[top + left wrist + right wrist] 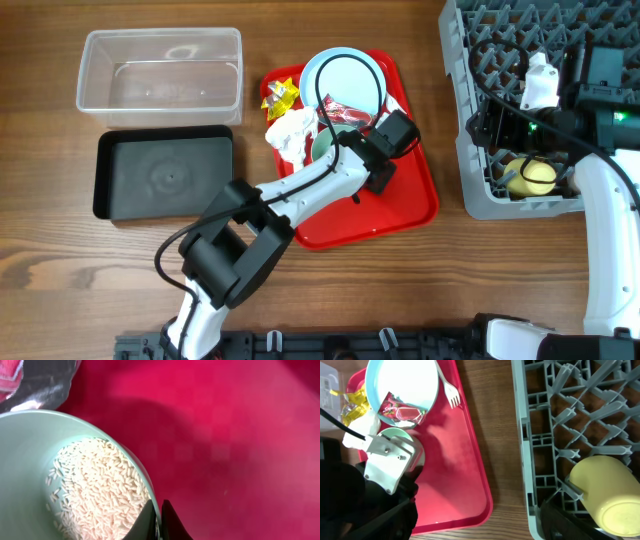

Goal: Sort waste into correct bins and load items into the dishwasher rack
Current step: 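Carry the green bowl left and tip rice into the black tray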

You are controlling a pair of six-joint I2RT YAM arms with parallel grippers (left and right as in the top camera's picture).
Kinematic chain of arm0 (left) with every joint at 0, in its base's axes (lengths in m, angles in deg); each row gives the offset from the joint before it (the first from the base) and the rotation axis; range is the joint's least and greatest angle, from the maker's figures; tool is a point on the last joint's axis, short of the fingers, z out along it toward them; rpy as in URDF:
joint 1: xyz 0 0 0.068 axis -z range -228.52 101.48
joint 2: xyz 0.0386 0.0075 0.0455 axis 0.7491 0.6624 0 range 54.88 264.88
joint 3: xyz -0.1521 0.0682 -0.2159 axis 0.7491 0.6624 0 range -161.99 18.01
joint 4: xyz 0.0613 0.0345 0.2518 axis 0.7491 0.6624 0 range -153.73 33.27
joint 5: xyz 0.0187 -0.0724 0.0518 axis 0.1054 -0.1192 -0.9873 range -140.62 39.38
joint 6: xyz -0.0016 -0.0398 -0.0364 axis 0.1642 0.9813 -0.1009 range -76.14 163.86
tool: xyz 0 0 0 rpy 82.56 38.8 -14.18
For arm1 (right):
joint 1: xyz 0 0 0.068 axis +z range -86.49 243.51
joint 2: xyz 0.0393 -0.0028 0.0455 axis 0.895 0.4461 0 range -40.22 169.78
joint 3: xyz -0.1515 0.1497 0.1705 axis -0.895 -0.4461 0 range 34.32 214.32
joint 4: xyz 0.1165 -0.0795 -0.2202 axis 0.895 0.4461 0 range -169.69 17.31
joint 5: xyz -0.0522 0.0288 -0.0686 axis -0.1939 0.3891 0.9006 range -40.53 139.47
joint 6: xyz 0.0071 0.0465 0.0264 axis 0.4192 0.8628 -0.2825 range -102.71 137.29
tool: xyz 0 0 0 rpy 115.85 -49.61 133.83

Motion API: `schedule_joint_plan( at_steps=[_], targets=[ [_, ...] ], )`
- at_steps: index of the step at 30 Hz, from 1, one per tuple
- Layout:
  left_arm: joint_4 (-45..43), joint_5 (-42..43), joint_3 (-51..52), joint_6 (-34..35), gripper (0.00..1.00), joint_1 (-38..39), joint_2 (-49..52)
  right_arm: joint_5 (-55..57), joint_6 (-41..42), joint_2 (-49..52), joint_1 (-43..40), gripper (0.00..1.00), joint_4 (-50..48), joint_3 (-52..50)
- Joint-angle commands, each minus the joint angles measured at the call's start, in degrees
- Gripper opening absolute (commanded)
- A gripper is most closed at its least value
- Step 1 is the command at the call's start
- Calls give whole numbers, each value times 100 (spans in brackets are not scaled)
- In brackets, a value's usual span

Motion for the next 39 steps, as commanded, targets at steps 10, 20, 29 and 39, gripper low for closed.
schedule_joint_plan(
  at_steps=[10, 20, 29, 39],
  targets=[
    [1467, 719, 42, 1073, 4, -1528, -2122, 184, -101, -55, -15, 83, -2, 90],
    [2308, 3989, 52, 245, 4, -4968, -2463, 184, -98, -55, -15, 83, 24, 90],
    [2876, 6546, 579, -1644, 4, -6776, -2463, 184, -101, -55, -15, 83, 33, 90],
    [2830, 8349, 2013, -2909, 4, -8183, -2459, 184, -52, -55, -15, 83, 90, 90]
  ],
)
